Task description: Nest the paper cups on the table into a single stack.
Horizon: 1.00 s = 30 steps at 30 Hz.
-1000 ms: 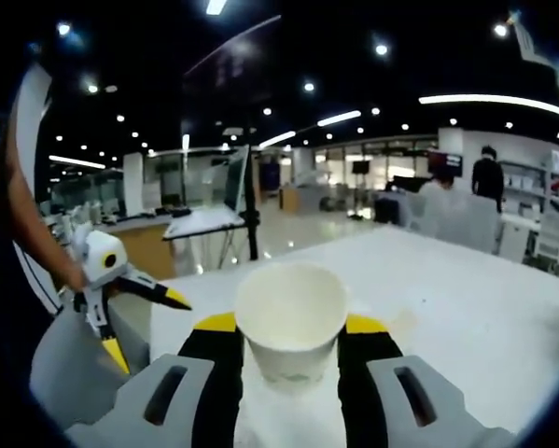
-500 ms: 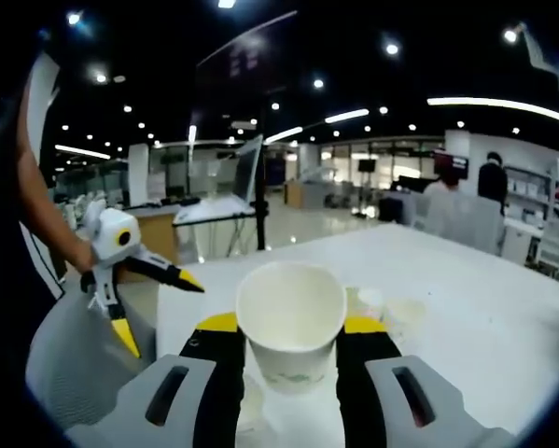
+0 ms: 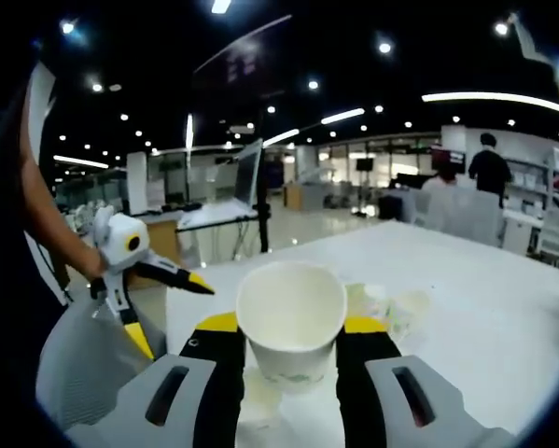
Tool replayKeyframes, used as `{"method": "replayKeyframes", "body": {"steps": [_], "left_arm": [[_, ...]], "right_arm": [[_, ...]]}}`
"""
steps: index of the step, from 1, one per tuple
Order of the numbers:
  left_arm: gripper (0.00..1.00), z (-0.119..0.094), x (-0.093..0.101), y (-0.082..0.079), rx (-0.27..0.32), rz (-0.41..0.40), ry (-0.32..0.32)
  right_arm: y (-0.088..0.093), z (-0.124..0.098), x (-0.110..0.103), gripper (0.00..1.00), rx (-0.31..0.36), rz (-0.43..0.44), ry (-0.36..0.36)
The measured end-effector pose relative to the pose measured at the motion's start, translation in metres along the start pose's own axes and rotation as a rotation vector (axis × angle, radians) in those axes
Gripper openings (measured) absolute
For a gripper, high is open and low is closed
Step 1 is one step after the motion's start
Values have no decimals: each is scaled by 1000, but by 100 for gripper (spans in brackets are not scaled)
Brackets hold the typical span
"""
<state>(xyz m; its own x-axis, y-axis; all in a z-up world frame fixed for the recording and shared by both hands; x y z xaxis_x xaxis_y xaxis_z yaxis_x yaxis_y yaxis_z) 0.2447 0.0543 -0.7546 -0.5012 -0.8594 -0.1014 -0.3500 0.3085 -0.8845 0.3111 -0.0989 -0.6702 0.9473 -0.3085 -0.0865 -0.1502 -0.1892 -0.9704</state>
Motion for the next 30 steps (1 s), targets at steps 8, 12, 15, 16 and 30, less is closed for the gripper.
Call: {"method": "replayKeyframes", "body": {"steps": [8, 12, 15, 16, 30], "left_arm": [[95, 0, 0, 0, 0, 1, 1], [95, 0, 0, 0, 0, 0, 2], [95, 0, 0, 0, 1, 2, 4], [95, 0, 1, 0, 1, 2, 5], [95, -1, 1, 0, 4, 8, 5]], "right_arm": [[4, 0, -15, 35, -3, 5, -14], [5, 1, -23, 35, -1, 6, -20], [8, 2, -29, 35, -5, -5, -28], [9, 2, -30, 35, -7, -9, -28], [9, 7, -40, 35, 17, 6, -35]]}}
Point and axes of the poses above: the point that each gripper's makers call its tool centre point, and the gripper's own axes: z roughly forward along the fingers, x roughly to its right, y roughly out of its underside, the point moved 2 cm from there along -z, roughly backward along the fingers, and after that the axes turned 13 degrees about -y, right-handed, at the moved point
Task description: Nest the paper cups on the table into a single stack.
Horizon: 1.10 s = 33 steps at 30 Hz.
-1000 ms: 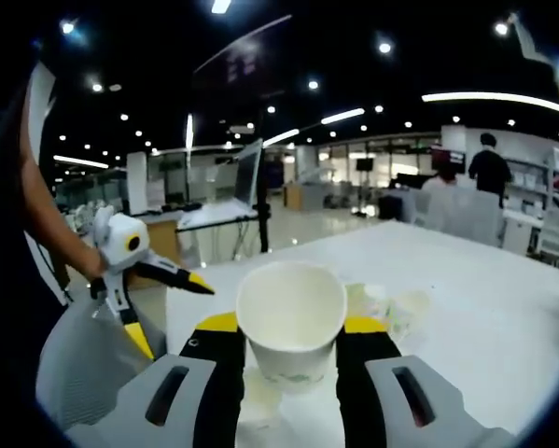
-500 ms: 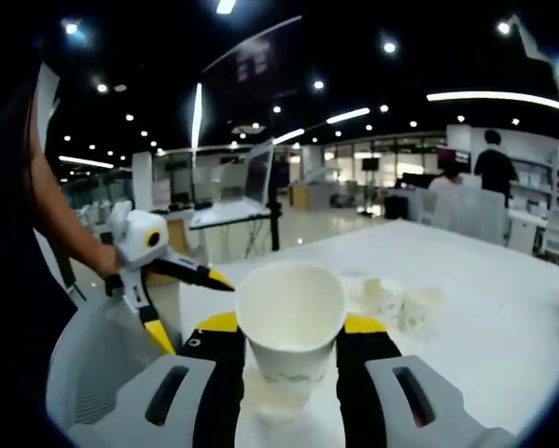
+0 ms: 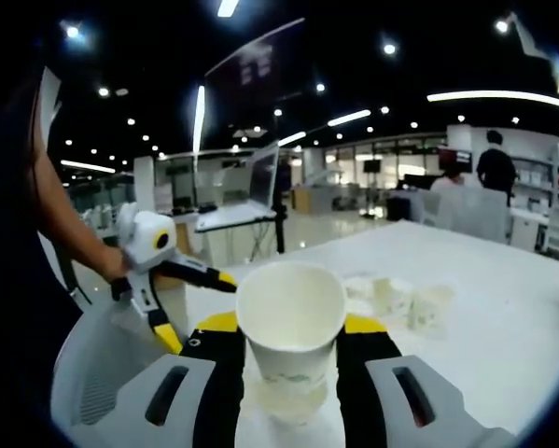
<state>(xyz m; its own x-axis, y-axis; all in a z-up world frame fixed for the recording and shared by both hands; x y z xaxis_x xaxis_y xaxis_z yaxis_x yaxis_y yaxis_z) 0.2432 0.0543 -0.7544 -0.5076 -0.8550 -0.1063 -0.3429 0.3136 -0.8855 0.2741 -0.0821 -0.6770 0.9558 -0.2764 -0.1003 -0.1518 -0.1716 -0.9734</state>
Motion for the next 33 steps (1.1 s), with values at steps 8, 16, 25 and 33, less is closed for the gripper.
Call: {"method": "replayKeyframes", "body": {"steps": [8, 16, 25, 33], "left_arm": [[94, 0, 0, 3, -12, 17, -5], [93, 0, -2, 3, -9, 37, -16], [93, -1, -2, 3, -13, 37, -13], [93, 0, -2, 3, -15, 36, -15]], "right_arm": [[3, 3, 1, 35, 8, -7, 13], [8, 1, 5, 36, 21, -27, 27], [13, 4, 4, 35, 60, -6, 11], [20, 7, 8, 36, 43, -10, 6]]}}
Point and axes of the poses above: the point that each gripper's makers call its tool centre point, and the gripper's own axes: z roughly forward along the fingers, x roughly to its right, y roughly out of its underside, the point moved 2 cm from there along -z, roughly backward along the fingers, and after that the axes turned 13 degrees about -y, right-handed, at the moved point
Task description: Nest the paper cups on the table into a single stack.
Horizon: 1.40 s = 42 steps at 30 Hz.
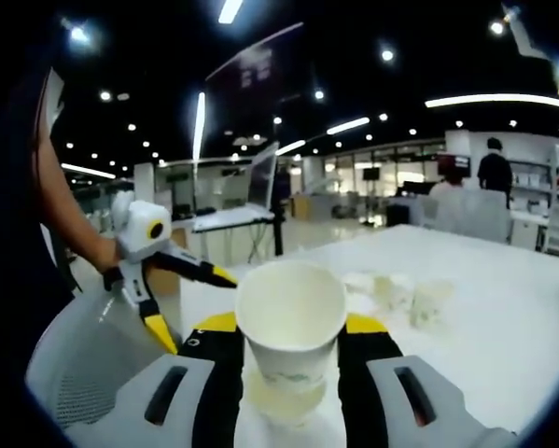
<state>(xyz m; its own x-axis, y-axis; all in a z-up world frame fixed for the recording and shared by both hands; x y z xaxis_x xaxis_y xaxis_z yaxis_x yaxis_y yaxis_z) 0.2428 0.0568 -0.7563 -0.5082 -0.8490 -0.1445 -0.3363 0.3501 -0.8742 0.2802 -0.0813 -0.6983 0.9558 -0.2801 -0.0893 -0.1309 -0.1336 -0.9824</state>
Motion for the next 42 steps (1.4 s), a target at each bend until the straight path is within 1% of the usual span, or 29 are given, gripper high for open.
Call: {"method": "replayKeyframes", "body": {"steps": [3, 13, 19, 26, 37, 40, 42], "left_arm": [[92, 0, 0, 1, -3, -1, 1], [92, 2, 0, 1, -7, -3, -1], [92, 2, -1, 2, -10, -5, -4], [91, 3, -1, 3, -16, -7, -4], [91, 2, 0, 3, -17, -9, -6], [91, 3, -1, 4, -19, -11, -6], [91, 2, 0, 3, -17, -10, -6]], "right_arm": [[3, 1, 2, 36, -1, 8, 6], [24, 6, 2, 37, -19, 28, 13], [28, 6, 0, 37, -32, 33, 13], [41, 9, 1, 37, -53, 43, 17], [55, 13, 1, 38, -85, 55, 24], [59, 14, 1, 38, -107, 42, 31], [61, 14, 1, 38, -109, 45, 30]]}}
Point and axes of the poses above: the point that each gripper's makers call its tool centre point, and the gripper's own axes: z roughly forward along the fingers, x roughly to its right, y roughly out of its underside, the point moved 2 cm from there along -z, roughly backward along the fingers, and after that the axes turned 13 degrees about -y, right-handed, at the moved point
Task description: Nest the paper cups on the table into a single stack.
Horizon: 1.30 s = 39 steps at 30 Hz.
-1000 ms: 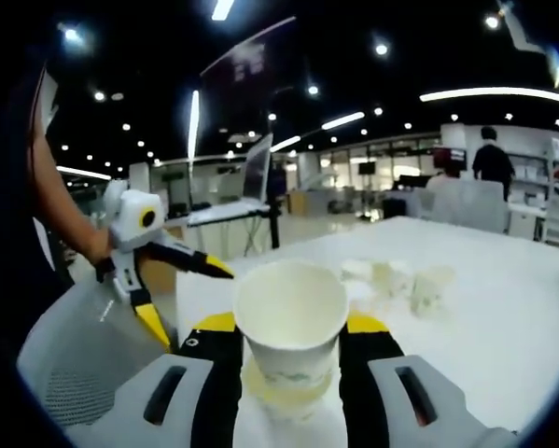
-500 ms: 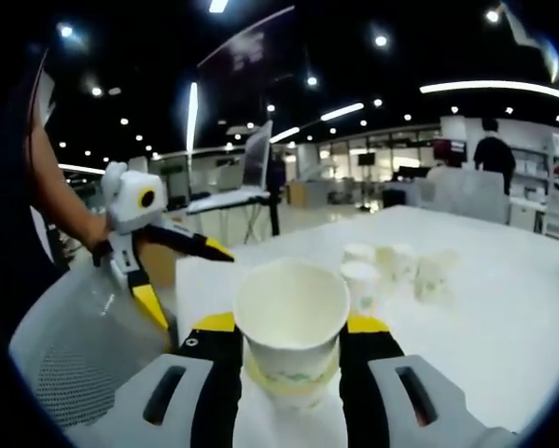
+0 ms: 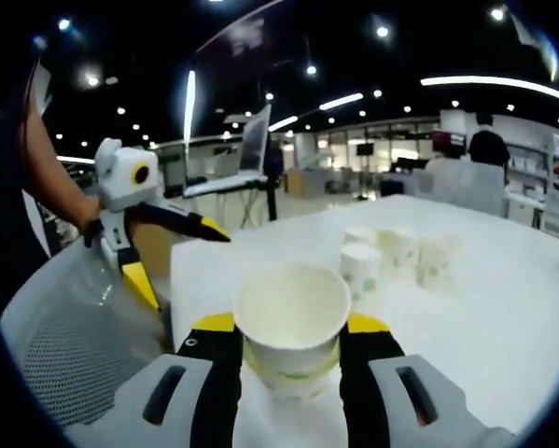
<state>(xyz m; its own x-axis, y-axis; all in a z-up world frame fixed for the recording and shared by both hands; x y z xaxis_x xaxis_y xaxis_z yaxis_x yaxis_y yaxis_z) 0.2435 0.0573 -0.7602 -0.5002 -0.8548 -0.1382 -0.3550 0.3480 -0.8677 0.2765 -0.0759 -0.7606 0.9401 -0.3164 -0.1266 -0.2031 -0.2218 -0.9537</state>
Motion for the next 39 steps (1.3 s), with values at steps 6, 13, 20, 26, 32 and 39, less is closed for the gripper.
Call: {"method": "replayKeyframes", "body": {"steps": [6, 13, 20, 26, 32, 39], "left_arm": [[91, -2, 1, -1, -1, -2, 1], [91, 0, 0, 0, -1, 0, -1], [91, 0, 0, 0, -2, -2, -1], [94, 1, 2, 1, -3, 3, 8], [95, 0, 1, -3, 10, -13, 6], [99, 2, 0, -2, 6, -11, -1]], "right_arm": [[2, 2, 1, 38, -11, -12, 11], [1, 3, 0, 41, -18, -9, 9], [-1, 1, 2, 46, -16, 8, 6], [-10, -8, 6, 47, 8, 8, 18], [-19, -23, 11, 51, 28, 12, 45], [-16, -46, 18, 54, 29, 27, 104]]}}
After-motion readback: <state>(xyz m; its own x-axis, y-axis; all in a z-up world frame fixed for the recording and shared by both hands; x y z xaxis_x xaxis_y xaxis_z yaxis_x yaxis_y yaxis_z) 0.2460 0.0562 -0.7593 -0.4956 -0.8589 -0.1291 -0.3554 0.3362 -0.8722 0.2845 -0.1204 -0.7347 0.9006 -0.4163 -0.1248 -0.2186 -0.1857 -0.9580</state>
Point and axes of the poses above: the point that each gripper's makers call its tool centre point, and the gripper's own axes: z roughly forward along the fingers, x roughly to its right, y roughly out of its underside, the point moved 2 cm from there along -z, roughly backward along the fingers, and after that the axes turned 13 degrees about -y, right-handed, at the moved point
